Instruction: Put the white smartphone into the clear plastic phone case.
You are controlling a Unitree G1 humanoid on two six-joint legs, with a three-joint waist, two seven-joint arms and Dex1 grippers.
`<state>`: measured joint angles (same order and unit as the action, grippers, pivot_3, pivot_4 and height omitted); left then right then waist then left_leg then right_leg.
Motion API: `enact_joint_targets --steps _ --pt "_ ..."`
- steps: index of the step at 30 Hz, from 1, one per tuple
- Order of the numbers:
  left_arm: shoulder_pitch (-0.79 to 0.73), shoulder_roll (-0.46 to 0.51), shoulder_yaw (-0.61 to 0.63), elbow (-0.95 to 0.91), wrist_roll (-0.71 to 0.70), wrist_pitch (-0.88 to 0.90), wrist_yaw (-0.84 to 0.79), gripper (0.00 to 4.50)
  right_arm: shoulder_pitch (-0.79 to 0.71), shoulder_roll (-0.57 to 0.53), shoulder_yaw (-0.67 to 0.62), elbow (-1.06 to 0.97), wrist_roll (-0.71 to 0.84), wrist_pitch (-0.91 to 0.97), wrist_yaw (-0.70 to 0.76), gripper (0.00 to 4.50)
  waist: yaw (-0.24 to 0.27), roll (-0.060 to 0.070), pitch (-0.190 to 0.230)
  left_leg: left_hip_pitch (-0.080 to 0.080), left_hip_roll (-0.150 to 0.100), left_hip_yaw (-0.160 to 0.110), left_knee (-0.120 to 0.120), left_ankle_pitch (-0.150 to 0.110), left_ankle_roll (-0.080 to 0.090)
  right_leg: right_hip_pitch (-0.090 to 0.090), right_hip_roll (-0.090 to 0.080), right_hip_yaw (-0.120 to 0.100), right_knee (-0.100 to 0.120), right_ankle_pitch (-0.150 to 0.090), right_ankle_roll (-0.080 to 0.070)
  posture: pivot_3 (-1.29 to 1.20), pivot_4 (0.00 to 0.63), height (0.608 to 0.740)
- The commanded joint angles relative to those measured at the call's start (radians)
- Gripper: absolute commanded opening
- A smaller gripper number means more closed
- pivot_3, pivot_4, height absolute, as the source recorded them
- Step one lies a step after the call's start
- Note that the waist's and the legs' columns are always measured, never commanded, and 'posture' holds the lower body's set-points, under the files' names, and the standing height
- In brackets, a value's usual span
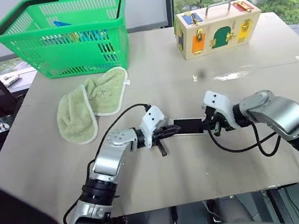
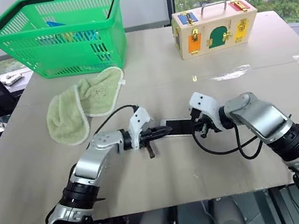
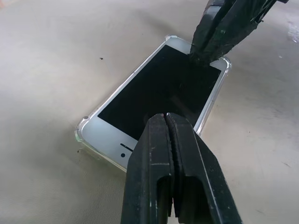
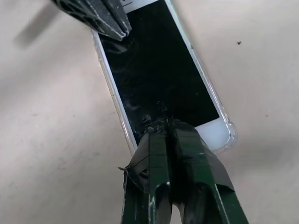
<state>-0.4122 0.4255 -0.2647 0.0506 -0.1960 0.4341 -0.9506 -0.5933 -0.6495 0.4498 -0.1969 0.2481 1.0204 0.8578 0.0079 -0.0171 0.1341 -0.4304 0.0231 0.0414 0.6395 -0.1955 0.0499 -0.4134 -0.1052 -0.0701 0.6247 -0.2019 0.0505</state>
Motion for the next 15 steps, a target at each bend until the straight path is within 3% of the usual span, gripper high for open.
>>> enact_joint_targets --steps 1,5,10,12,13,15 --pt "0.012 -0.004 -0.008 -0.002 0.005 -0.003 0.003 0.05 0.072 0.030 0.122 0.069 -0.032 0.006 0.002 0.00 -0.004 -0.001 -0.001 0.000 0.000 0.000 0.000 0.000 0.000 0.000 0.000 0.000 0.000 0.000 0.000 0.00 0.150 0.740" --pt "0.019 -0.008 0.000 -0.002 0.006 -0.027 0.012 0.05 0.127 0.103 0.006 0.043 -0.015 -0.079 -0.049 0.00 -0.008 -0.001 -0.001 0.001 0.000 0.000 -0.002 0.000 0.000 0.000 -0.002 -0.001 0.000 0.000 0.000 0.00 0.150 0.740" --pt "0.059 -0.019 0.072 -0.061 -0.069 -0.063 0.006 0.05 0.282 0.190 -0.231 -0.078 -0.010 -0.391 -0.160 0.00 -0.009 0.002 0.004 -0.002 0.000 0.000 -0.004 0.000 0.000 -0.003 -0.002 -0.002 -0.002 0.000 0.000 0.00 0.150 0.740" --pt "0.070 -0.032 0.108 -0.085 -0.091 -0.068 0.035 0.05 0.323 0.192 -0.284 -0.128 0.022 -0.422 -0.153 0.00 -0.008 0.007 0.017 -0.004 0.000 0.000 -0.004 0.000 0.000 -0.005 -0.001 -0.001 -0.002 0.000 0.000 0.00 0.150 0.740" --pt "0.077 -0.035 0.124 -0.100 -0.104 -0.062 0.042 0.44 0.341 0.192 -0.313 -0.155 0.045 -0.420 -0.152 0.00 -0.008 0.008 0.019 -0.006 -0.001 0.001 -0.004 0.000 0.000 -0.007 -0.001 -0.001 -0.002 0.000 0.000 0.00 0.150 0.740" --pt "0.099 -0.025 0.150 -0.134 -0.141 -0.062 0.023 0.79 0.381 0.192 -0.382 -0.215 0.089 -0.440 -0.152 0.60 -0.003 0.007 0.026 -0.009 -0.001 0.002 -0.004 0.001 0.001 -0.009 0.002 -0.001 -0.001 0.000 0.000 0.00 0.150 0.740"
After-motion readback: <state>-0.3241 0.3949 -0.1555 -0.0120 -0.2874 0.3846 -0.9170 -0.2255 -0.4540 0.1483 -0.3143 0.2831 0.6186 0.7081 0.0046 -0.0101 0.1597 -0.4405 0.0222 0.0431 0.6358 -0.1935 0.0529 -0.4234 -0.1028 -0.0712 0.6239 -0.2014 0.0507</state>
